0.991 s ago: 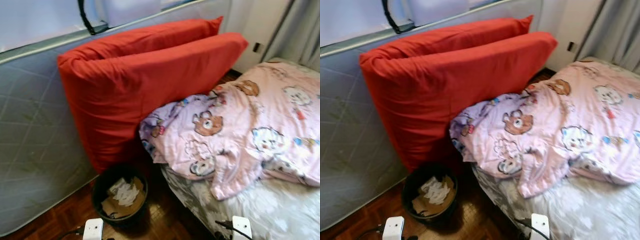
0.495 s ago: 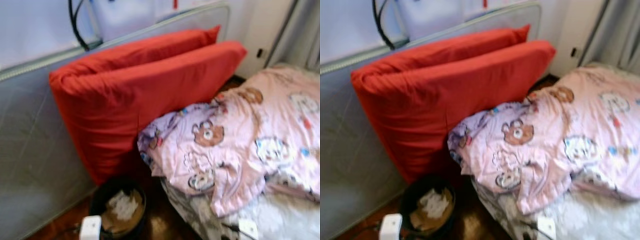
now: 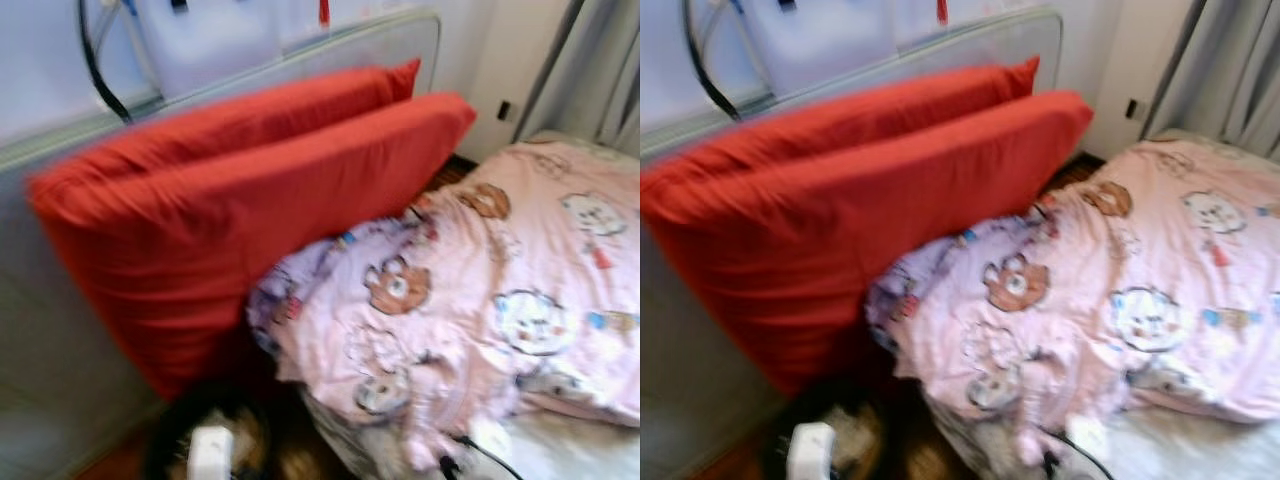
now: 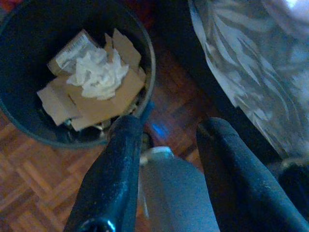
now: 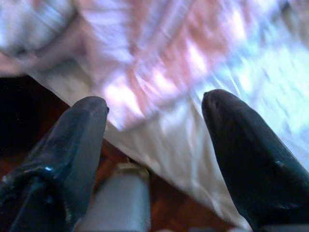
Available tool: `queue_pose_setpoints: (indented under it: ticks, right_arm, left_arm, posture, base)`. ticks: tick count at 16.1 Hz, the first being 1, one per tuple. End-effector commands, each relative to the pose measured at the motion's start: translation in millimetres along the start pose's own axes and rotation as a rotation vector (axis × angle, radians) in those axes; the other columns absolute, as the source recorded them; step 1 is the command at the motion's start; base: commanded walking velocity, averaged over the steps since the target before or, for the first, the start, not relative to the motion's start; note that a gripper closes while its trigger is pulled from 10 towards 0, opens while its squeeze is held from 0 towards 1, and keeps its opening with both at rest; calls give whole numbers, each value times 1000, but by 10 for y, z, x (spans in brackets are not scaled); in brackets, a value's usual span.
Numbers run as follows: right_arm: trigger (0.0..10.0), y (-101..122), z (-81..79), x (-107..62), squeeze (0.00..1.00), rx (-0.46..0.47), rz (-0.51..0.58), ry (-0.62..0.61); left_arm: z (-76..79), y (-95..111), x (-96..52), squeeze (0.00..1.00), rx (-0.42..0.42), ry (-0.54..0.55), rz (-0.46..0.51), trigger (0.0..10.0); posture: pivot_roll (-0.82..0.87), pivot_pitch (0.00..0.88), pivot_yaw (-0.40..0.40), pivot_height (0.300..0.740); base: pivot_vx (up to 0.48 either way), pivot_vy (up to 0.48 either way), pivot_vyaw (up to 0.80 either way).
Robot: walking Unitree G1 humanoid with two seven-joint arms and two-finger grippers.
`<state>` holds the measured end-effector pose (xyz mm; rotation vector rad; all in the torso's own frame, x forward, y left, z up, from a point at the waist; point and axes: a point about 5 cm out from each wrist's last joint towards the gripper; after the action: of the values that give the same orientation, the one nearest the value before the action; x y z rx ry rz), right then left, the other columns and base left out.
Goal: Clean up the room
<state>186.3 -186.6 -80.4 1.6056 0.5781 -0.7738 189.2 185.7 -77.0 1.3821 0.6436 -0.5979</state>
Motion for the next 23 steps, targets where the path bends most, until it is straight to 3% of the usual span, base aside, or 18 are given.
queue_pose_setpoints:
  ticks: [1,2,3,4,8,12,15,17,23]
  right_arm:
    - [10000,43,-45,10,0,13,25,17]
    - [10000,55,-50,13,0,13,31,19]
    - [10000,161,-82,30,0,12,82,35]
    - [10000,215,-94,35,0,13,110,44]
    - [10000,388,-118,32,0,23,230,74]
    - [10000,656,-201,-7,0,17,413,109]
    - [10000,731,-286,-34,0,-2,473,126]
    - [10000,700,-305,-31,0,-27,456,107]
    - [10000,697,-353,-40,0,-31,454,103]
  left_arm:
    - [-48,1,-15,0,-7,12,21,10000]
    - [-59,21,-14,0,-11,14,31,10000]
    - [-131,267,22,0,-19,29,129,10000]
    - [-143,374,30,0,-21,30,181,10000]
    - [-150,588,17,0,-24,31,320,10000]
    - [-75,902,-76,0,3,8,550,10000]
    - [1,1035,-148,0,10,-16,630,10000]
    - [76,1009,-147,0,16,-31,625,10000]
    - [89,1044,-173,0,15,-36,619,10000]
  posture:
    - [19,80,4,740]
    - [19,80,4,740]
    - [20,82,3,740]
    - [23,87,2,740]
    - [24,93,3,740]
    - [20,105,4,740]
    - [19,108,1,740]
    - [21,110,-1,740]
    - [20,115,-1,710]
  base:
    - [0,0,0]
    - [0,0,0]
    - [0,0,0]
    - [0,0,0]
    - [0,0,0]
    - [0,0,0]
    - [0,0,0]
    - [0,0,0]
    - [0,0,0]
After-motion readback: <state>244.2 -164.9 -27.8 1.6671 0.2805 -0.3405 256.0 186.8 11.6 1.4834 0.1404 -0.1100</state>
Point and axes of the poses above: a point about 5 cm out from each wrist's last joint towards the gripper, its own x axis pointing out of the wrist towards the gripper, its own y axis along the axis of the wrist's last joint, z = x × y, and after that the axes turned 1 degree about -x, right-handed
